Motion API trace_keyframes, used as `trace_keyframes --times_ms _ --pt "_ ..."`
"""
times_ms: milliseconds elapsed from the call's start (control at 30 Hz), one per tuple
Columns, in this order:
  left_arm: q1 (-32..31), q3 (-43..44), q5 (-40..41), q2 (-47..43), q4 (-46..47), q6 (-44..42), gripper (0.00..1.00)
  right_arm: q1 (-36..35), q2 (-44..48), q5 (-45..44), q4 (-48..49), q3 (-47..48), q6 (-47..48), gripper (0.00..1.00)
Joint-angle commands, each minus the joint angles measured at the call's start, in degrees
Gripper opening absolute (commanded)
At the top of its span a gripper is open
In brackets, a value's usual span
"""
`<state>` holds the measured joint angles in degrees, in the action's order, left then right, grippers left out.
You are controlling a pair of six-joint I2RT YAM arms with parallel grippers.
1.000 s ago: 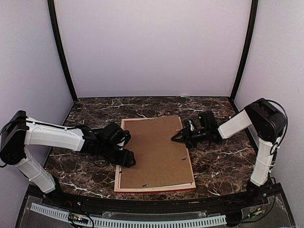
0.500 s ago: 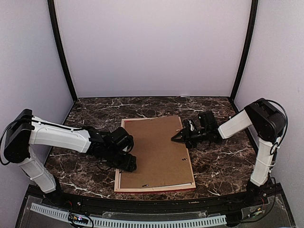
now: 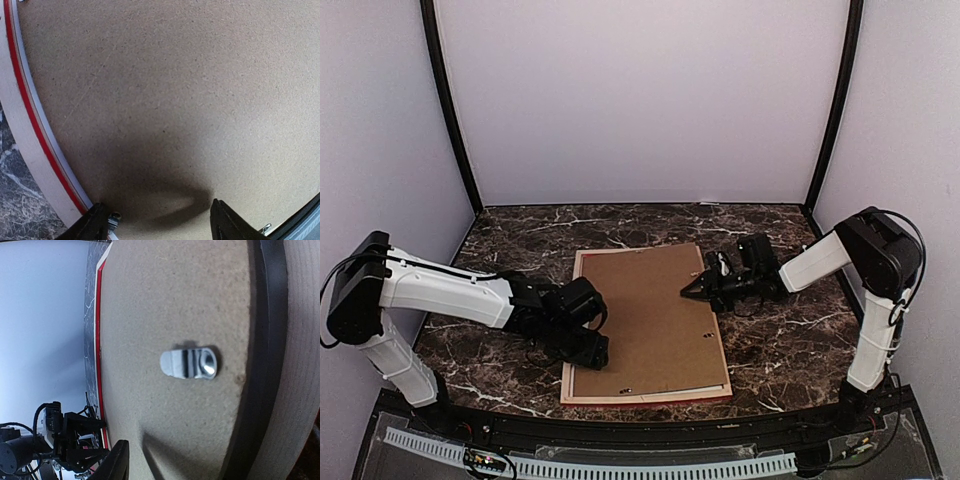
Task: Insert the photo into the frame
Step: Adjust the backboard.
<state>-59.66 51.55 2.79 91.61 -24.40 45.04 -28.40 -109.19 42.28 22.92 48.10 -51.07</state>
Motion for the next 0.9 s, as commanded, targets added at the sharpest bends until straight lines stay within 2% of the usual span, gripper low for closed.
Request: trace_keyframes --times_ms 0,400,600,867 --pt "-1.8 -0.1 -2.2 0.4 -3.5 2.5 0.72 -0.4 1.0 0.2 2.8 0.1 0.7 0.37" --pt "-2.2 -1.0 -6.7 -3.3 0.2 3.1 0.72 -0.4 1.1 0.1 2.1 0.3 1.3 0.37" --pt "-1.4 3.5 1.0 -4.5 -5.5 -0.6 0.73 -0.4 1.2 -0.2 1.3 0.6 1.8 0.37" --pt "6.6 9.7 2.9 -3.6 -6.6 -9.9 0.73 -0.5 1.0 -0.2 0.5 1.4 2.3 0.37"
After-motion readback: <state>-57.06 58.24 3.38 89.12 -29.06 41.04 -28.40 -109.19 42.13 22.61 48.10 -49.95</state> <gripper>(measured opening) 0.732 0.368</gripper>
